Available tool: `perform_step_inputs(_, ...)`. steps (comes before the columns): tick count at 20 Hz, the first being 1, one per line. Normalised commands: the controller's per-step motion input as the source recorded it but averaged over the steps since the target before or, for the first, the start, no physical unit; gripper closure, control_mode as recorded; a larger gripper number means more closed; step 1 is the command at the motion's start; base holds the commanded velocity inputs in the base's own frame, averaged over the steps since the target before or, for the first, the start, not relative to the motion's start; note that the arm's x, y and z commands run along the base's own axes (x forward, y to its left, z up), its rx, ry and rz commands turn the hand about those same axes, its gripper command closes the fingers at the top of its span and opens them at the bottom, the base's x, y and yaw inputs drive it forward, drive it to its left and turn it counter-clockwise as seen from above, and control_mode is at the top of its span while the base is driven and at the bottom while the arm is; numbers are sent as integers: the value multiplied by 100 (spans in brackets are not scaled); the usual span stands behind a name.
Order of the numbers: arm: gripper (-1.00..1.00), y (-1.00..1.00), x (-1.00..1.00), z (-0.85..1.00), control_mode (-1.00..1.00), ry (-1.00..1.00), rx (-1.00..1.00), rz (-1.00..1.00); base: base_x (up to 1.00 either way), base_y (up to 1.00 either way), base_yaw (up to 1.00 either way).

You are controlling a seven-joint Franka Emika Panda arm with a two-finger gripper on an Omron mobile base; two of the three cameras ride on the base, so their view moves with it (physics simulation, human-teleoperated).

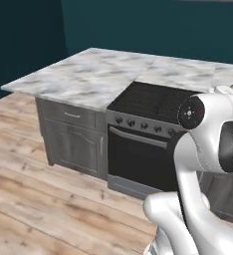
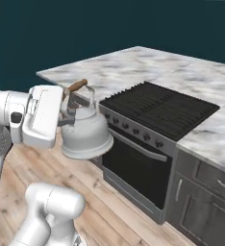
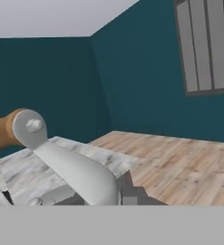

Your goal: Pick the kettle from the cabinet and place it on a stove burner. Then pick the pot from the counter and place it on another stove burner. Finally, turn both burners on.

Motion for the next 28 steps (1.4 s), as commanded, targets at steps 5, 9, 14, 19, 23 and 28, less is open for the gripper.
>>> perform_step_inputs(5,100,0,0,0,100,0,0,0,70,2,-27)
perform_step_inputs(9,100,0,0,0,100,0,0,0,62,9,-27)
perform_step_inputs(14,100,0,0,0,100,0,0,0,58,35,-26)
perform_step_inputs(19,100,0,0,0,100,0,0,0,53,46,-25)
perform_step_inputs(23,100,0,0,0,100,0,0,0,50,41,-24)
perform_step_inputs(28,100,0,0,0,100,0,0,0,58,27,-24)
